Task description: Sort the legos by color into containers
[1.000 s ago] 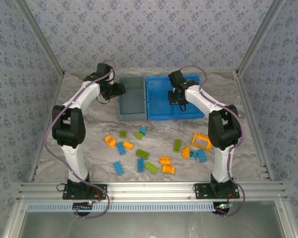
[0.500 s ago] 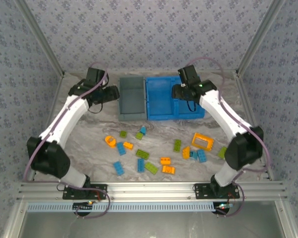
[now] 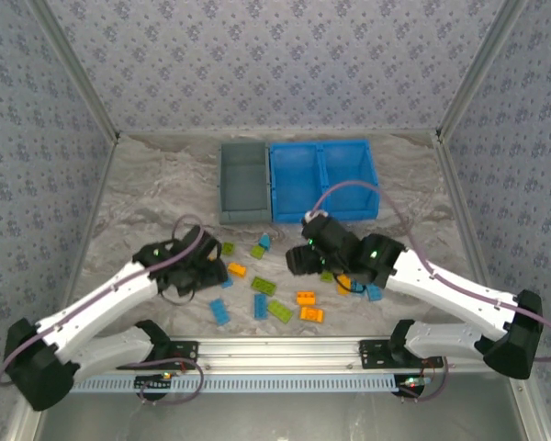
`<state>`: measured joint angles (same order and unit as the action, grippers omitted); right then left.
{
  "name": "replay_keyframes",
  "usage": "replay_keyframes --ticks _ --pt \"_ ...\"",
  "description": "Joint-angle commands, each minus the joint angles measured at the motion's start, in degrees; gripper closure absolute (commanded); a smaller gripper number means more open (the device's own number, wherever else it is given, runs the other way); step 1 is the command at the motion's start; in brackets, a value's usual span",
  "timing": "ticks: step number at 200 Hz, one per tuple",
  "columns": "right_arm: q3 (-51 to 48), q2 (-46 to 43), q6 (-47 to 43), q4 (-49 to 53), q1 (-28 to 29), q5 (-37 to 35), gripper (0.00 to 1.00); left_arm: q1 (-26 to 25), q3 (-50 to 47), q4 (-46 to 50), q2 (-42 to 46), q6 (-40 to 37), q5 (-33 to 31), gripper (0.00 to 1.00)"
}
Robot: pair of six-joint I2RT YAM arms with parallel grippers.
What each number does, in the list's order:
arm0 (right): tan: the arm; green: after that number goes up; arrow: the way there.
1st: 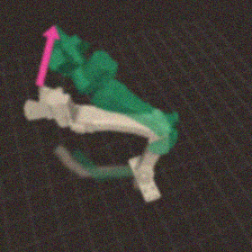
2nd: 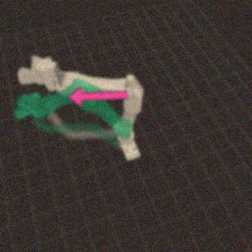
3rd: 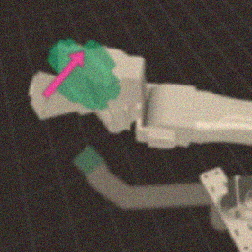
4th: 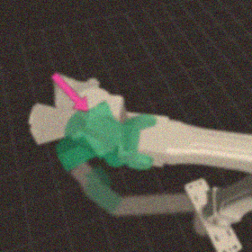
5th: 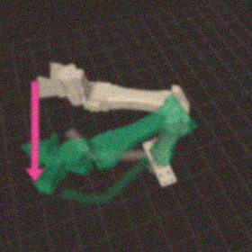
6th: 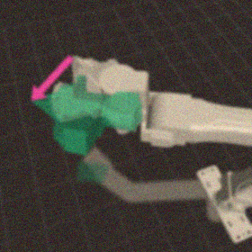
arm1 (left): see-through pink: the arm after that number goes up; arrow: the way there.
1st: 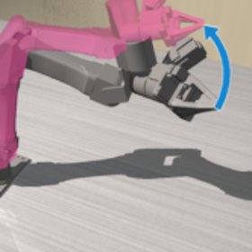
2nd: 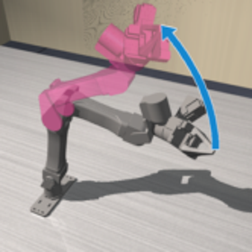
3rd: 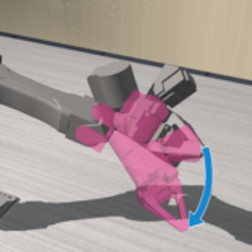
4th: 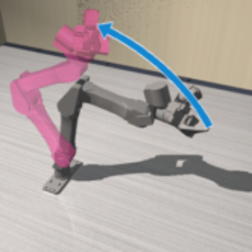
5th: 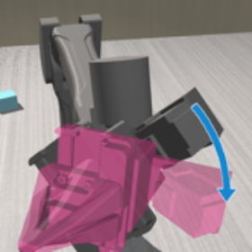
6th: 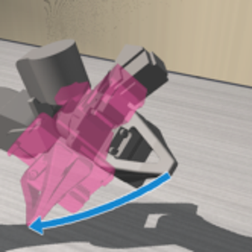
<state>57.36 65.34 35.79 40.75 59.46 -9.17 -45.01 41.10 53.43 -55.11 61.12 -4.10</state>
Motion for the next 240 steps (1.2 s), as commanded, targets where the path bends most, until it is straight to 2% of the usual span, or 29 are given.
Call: replay_keyframes --ticks 1,30,53,79,98,130,158,167,185,209,240 --pt "-3.92 -1.45 2.84 -8.08 5.79 3.2 0.21 -5.22 -5.1 2.18 3.64 17.76 1.15 0.27" --pt "-6.37 -0.42 1.31 -13.28 11.05 5.84 0.15 -7.74 -7.52 -3.19 -0.43 19.76 3.27 0.25" --pt "-6.8 -0.17 1.91 -13.58 12.16 5.24 0.15 -7.76 -8.13 -8.24 -5.27 19.65 4.32 0.25" --pt "-7.49 -0.73 3.04 -13.52 12.43 3.8 0.15 -7.72 -8.93 -13.28 -9.84 19.7 5.32 0.31" --pt "-7.88 -0.92 3.75 -13.58 12.5 3.03 0.15 -7.73 -8.38 -13.19 -12.02 19.14 5.01 0.36" --pt "-8.04 -1.0 4.63 -12.75 12.52 1.46 0.17 -7.72 -9.85 -13.94 -12.4 19.6 5.0 0.5" --pt "-8.83 -1.91 5.4 -12.5 12.34 -0.83 0.18 -7.88 -9.82 -16.23 -11.47 19.77 4.36 0.76" --pt "-8.94 -2.66 5.75 -12.22 12.26 -2.09 0.18 -8.11 -7.98 -14.98 -11.25 18.96 3.17 0.77" --pt "-8.71 -4.7 7.01 -10.41 12.31 -6.67 0.19 -9.03 -1.17 -6.5 -11.13 15.46 -1.45 0.8" --pt "-9.67 -11.61 9.09 -7.58 12.36 -16.34 0.2 -8.59 9.83 0.67 -12.93 7.99 -6.48 0.8" --pt "-9.9 -17.59 5.8 -9.18 12.12 -27.91 0.19 -1.18 25.06 2.12 -22.05 -6.16 -5.66 0.81"
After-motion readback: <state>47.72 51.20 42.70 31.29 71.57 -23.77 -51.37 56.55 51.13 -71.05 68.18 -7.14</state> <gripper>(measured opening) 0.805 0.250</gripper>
